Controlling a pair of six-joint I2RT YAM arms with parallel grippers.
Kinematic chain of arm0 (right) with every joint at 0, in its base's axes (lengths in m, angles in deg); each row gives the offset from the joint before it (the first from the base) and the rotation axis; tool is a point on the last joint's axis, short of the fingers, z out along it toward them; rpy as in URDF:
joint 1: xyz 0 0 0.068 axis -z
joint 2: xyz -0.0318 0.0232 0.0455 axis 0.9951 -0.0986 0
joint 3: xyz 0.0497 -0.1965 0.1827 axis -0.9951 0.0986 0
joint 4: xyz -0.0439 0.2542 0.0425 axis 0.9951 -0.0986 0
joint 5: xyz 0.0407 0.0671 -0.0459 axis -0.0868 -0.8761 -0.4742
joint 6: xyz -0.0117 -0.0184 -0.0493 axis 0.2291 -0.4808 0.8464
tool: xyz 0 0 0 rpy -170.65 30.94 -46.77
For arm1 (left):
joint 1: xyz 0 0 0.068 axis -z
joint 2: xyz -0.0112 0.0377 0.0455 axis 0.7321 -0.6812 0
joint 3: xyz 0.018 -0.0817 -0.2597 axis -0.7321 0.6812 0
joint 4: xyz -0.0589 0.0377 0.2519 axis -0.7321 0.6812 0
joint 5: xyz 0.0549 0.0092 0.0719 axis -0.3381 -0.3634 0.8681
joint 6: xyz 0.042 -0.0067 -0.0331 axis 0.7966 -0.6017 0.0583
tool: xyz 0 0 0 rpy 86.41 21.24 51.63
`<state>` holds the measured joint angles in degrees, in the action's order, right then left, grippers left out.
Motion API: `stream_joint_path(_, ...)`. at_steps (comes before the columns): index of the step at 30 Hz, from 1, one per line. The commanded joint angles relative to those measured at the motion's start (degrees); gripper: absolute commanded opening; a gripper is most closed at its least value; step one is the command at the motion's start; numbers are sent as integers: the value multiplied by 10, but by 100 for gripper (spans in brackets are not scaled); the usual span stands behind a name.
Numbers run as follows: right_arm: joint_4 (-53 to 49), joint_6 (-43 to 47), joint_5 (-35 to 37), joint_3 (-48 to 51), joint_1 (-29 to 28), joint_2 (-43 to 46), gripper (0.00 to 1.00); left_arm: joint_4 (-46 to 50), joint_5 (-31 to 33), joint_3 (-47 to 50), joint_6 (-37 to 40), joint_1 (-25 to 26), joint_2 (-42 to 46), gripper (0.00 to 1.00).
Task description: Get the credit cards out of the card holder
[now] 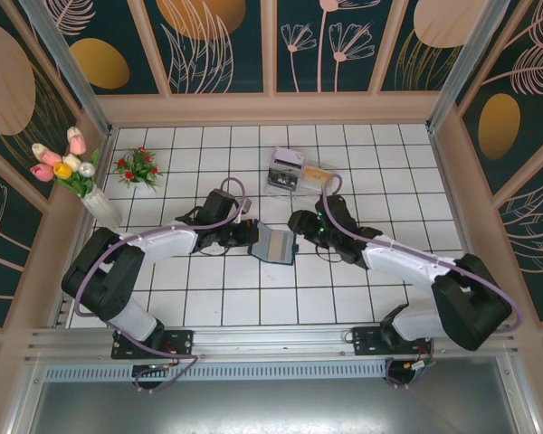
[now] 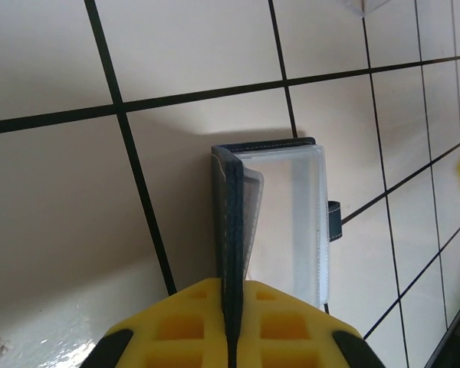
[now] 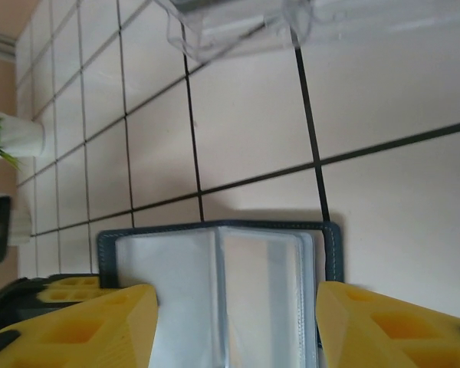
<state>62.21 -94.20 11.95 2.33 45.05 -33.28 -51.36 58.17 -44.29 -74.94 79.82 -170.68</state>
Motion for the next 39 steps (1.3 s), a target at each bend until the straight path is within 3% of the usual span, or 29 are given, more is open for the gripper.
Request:
stream_joint_path(1,38,-28,-42,-29,-16,-39,56,-45,-25,28,-1,-19,26,0)
stream_joint_path(7,60,-42,-90,-68,-49,-112,50,-98,-67,90,-51,-64,47,0)
stream_joint_path(14,85,-57,-154,-124,-71,-194,43,-75,-86,100,-75,-87,32,0)
stream_joint_path(18,62,-52,-146,-135,-72,-215,41,-45,-80,91,-62,-91,20,0)
stream_joint_path(25,-71,-17,-85,-154,-69,-210,41,-22,-45,79,-50,-93,-7,3)
stream_joint_path(39,-127,-23,-15,-147,-63,-202,40,-12,-27,74,-44,-93,-2,3)
